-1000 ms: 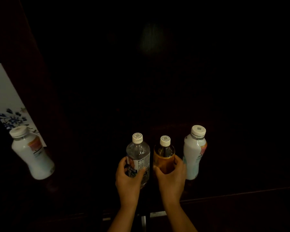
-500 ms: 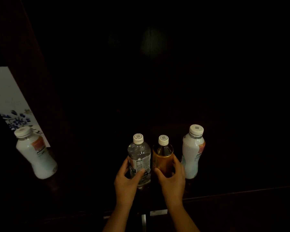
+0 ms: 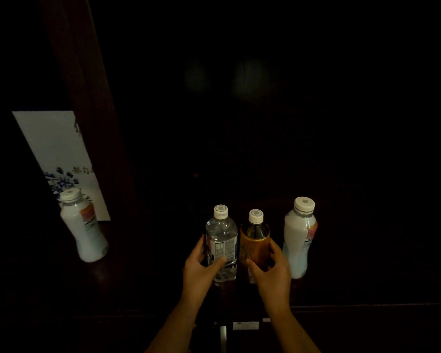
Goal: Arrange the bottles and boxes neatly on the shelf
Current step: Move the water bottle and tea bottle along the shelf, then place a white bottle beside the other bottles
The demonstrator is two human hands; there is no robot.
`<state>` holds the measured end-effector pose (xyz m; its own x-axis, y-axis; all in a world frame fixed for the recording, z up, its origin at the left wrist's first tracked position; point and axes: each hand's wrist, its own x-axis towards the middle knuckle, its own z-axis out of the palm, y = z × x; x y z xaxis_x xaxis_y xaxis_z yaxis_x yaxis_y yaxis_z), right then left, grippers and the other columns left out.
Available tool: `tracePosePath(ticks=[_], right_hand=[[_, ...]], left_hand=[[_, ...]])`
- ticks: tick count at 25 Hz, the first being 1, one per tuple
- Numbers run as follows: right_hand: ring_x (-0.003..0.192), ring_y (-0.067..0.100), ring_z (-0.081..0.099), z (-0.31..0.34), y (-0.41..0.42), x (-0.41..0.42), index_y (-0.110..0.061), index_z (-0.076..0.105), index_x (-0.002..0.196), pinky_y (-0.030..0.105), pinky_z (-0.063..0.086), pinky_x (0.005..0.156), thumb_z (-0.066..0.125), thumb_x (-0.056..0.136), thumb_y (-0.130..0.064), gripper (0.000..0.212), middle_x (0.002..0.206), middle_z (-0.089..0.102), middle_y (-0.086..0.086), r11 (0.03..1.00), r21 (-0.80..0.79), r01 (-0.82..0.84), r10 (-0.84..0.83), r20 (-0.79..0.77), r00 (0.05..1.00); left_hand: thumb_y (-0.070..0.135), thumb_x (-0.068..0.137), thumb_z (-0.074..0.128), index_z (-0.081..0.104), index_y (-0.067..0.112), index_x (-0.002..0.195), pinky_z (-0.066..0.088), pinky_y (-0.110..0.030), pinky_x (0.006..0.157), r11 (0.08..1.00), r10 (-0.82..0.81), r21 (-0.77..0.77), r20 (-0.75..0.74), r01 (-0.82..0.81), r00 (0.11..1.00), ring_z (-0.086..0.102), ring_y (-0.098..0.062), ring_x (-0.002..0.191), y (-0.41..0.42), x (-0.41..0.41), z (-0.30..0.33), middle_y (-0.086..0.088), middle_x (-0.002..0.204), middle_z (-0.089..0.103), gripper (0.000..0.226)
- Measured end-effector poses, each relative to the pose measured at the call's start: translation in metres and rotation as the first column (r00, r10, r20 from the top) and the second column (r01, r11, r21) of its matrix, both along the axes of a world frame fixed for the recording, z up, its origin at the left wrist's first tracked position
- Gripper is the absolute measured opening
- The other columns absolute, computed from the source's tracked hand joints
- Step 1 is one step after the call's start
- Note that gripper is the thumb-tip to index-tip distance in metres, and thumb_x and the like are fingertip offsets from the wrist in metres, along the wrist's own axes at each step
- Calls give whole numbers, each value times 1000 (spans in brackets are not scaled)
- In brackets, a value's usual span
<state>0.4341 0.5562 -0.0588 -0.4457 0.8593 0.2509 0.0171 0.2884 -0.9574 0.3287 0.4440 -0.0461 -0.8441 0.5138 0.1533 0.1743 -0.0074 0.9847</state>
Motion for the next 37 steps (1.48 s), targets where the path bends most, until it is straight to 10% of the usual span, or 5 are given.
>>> tracePosePath(ticks=[9, 14, 20, 27, 37], right_hand=[[103, 18, 53, 1, -61, 25, -16, 52, 123, 38, 46, 91, 79, 66, -5, 64, 117, 53, 7, 996, 76, 38, -36, -35, 999], [81, 19, 65, 2, -134, 7, -13, 69, 96, -2, 38, 73, 80, 62, 1, 38, 92, 67, 5, 952, 297, -75, 41, 117, 992], [85, 0, 61, 12, -256, -52, -29, 67, 99, 18, 51, 67, 76, 68, -26, 33, 93, 65, -17, 853, 482, -201, 87, 247, 965], [99, 1, 54, 43, -299, -152, -28, 48, 125, 4, 38, 71, 76, 71, -26, 60, 116, 54, -13, 943, 192, -271, 243, 157, 957], [123, 15, 44, 26, -241, -272, -26, 32, 137, 30, 41, 97, 79, 67, -19, 85, 144, 39, -1, 949, -24, -314, 314, 141, 939]], left_hand=[[14, 72, 76, 32, 43, 129, 49, -17, 81, 985, -157, -70, 42, 159, 987, 59, -5, 108, -77, 38, 6, 13, 116, 61, 78], [25, 73, 74, 60, 39, 107, 45, -7, 78, 915, -268, -355, -185, 190, 945, 64, 6, 89, -179, 3, 13, 16, 99, 67, 39], [12, 73, 74, 67, 18, 103, 47, -6, 67, 905, -153, -423, -246, 36, 957, 64, 5, 70, -316, -90, 29, 9, 82, 69, 31], [16, 76, 72, 55, 18, 121, 44, -14, 69, 960, -19, -280, -143, -22, 990, 62, -9, 87, -364, -197, 67, -2, 103, 65, 48], [20, 73, 74, 41, 28, 132, 44, -18, 75, 984, -88, -161, -86, 73, 992, 54, -14, 104, -273, -295, 73, 3, 116, 53, 68]])
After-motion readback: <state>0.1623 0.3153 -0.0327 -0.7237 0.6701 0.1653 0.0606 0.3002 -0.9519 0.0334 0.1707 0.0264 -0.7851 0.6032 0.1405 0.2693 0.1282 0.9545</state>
